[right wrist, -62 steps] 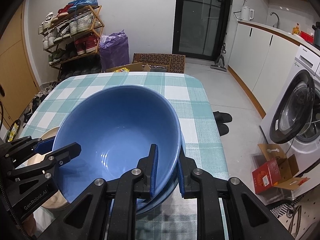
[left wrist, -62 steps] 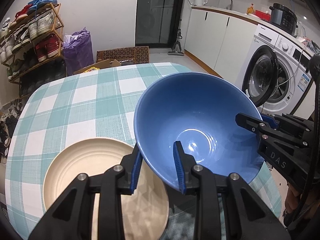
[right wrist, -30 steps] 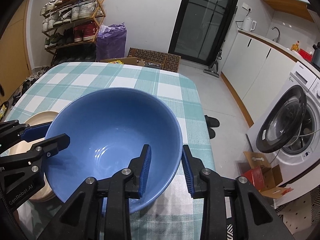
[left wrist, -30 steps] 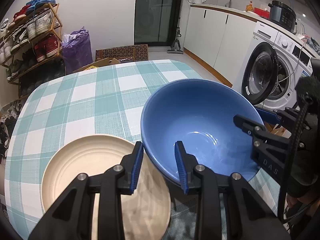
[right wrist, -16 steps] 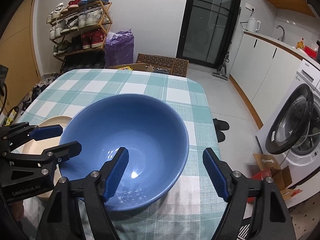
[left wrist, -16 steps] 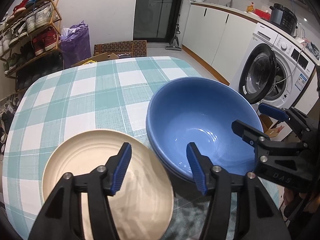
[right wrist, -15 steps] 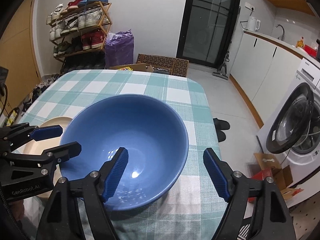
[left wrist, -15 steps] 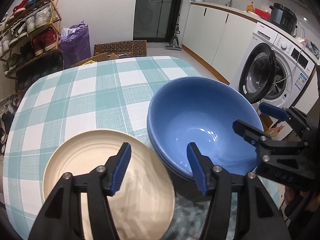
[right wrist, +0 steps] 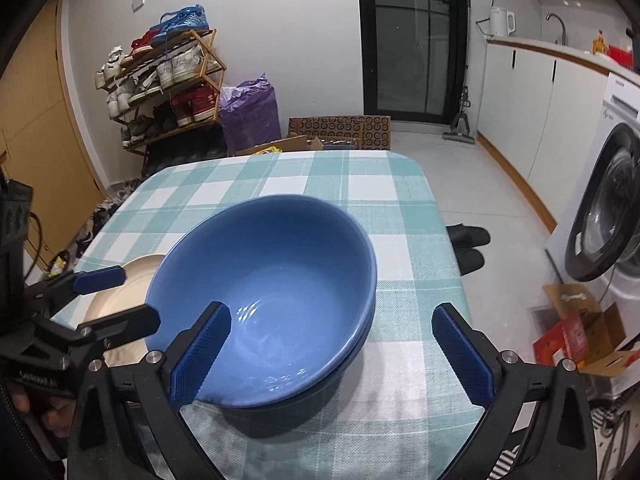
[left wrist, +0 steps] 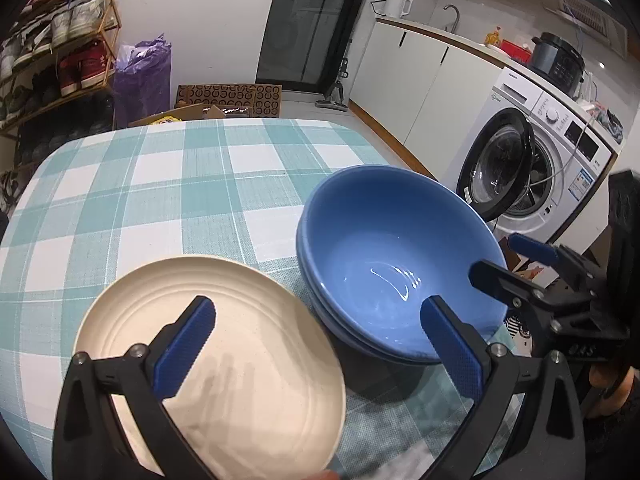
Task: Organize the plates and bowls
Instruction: 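Lower the darker blue bowl into the light blue bowl and open both tools, then close both tools on the rim of the stacked blue bowls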
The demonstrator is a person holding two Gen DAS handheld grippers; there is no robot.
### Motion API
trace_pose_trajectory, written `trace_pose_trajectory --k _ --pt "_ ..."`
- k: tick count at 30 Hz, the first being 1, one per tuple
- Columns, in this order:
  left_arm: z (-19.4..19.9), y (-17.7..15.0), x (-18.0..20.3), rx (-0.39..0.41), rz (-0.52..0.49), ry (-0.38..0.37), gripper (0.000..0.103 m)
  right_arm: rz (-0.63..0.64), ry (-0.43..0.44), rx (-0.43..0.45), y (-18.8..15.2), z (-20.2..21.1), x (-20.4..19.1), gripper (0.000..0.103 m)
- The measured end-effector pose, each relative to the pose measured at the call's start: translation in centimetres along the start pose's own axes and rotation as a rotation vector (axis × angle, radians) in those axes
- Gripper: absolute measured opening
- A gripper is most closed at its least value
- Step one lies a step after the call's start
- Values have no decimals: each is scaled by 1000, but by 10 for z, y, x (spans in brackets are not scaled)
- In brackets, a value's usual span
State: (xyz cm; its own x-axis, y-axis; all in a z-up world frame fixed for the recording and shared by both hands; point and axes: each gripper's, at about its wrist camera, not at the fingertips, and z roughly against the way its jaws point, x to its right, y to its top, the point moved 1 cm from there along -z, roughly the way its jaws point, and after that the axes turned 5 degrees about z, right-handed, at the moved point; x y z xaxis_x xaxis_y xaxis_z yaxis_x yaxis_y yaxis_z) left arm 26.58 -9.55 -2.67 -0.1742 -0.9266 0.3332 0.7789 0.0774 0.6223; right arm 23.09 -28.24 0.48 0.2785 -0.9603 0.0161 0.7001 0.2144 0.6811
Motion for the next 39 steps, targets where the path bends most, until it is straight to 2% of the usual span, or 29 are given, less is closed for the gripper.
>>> trace_pose_trajectory --k 12,22,28,35,39 --pt "-14 3 -5 -31 54 -10 103 -48 50 -1 -12 -8 6 102" --pt "-24 5 -2 -50 67 19 102 -106 82 -11 -11 -17 17 102" --pt "-27 6 0 -58 59 4 100 -133 107 -17 -11 -22 23 102" --pt "-31 7 2 -67 51 -4 93 -165 140 -38 -12 -31 26 102" --pt "-34 6 2 -81 62 -21 89 -174 157 -45 -13 -35 27 96"
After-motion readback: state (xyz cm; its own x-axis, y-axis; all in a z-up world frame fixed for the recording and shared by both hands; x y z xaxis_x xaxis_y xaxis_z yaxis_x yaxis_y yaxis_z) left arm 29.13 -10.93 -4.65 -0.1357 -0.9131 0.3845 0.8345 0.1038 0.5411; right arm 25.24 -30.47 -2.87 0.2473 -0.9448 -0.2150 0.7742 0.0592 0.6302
